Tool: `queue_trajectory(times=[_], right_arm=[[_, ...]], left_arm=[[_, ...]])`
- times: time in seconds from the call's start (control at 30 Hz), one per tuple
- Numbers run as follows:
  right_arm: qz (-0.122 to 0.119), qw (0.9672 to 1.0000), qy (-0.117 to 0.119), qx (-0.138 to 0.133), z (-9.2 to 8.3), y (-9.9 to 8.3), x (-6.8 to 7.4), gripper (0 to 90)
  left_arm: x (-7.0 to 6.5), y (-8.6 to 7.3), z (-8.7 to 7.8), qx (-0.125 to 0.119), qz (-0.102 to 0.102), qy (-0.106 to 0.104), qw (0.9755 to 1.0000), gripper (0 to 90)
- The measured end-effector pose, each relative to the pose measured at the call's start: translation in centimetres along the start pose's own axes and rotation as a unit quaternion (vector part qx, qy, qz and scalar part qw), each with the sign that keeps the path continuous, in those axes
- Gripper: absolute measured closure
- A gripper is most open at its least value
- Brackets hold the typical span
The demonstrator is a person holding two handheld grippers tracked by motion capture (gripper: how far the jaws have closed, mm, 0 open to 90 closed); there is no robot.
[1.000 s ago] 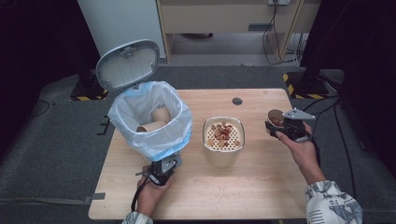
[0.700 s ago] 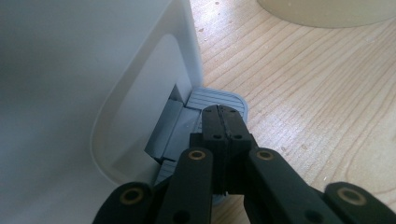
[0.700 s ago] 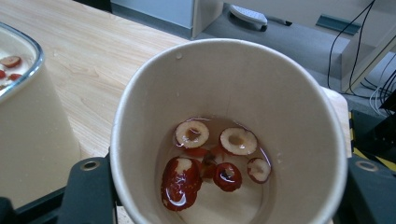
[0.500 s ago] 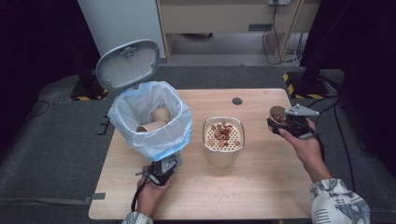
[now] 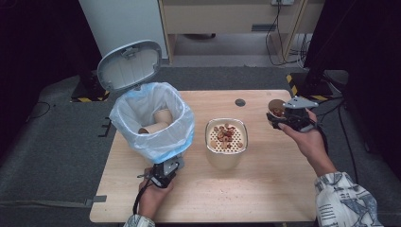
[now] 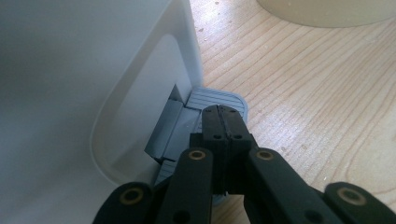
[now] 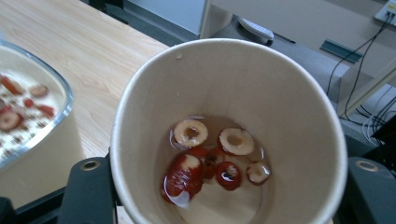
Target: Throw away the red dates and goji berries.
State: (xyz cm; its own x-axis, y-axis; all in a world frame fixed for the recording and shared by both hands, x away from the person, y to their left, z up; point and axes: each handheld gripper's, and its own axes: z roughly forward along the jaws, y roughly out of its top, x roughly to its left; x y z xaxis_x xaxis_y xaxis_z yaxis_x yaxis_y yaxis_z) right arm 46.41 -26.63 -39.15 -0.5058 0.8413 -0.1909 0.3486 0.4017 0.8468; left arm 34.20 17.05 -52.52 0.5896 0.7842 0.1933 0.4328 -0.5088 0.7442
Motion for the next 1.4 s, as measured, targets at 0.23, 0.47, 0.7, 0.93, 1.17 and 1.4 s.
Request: queue_trajectory(times=[0.23, 0.47, 0.7, 0.93, 1.17, 1.4], right_arm=[[-0.007, 0.9996, 0.022, -0.013, -0.1, 1.7, 1.6, 33.9], [-0.026, 0.9989, 0.035, -0.02, -0.2, 3.0, 2.7, 33.8], [-0.04, 0.9978, 0.044, -0.028, -0.7, 4.5, 3.5, 33.7], [-0.053, 0.9966, 0.051, -0.037, -1.0, 5.8, 4.3, 33.7], [-0.061, 0.9957, 0.057, -0.04, -0.9, 6.6, 5.2, 33.6], [-0.084, 0.9941, 0.054, -0.041, -0.7, 7.6, 6.1, 33.7]], left_arm=[[0.0, 0.0, 0.0, 0.0, 0.002, 0.002, 1.0, 89.2], [0.0, 0.0, 0.0, 0.0, 0.001, 0.001, 1.0, 89.2], [0.0, 0.0, 0.0, 0.0, 0.002, 0.001, 1.0, 89.2], [0.0, 0.0, 0.0, 0.002, 0.002, 0.002, 1.0, 89.2], [0.0, 0.0, 0.0, 0.001, 0.001, 0.001, 1.0, 89.2], [0.0, 0.0, 0.0, 0.002, 0.003, 0.002, 1.0, 89.2]])
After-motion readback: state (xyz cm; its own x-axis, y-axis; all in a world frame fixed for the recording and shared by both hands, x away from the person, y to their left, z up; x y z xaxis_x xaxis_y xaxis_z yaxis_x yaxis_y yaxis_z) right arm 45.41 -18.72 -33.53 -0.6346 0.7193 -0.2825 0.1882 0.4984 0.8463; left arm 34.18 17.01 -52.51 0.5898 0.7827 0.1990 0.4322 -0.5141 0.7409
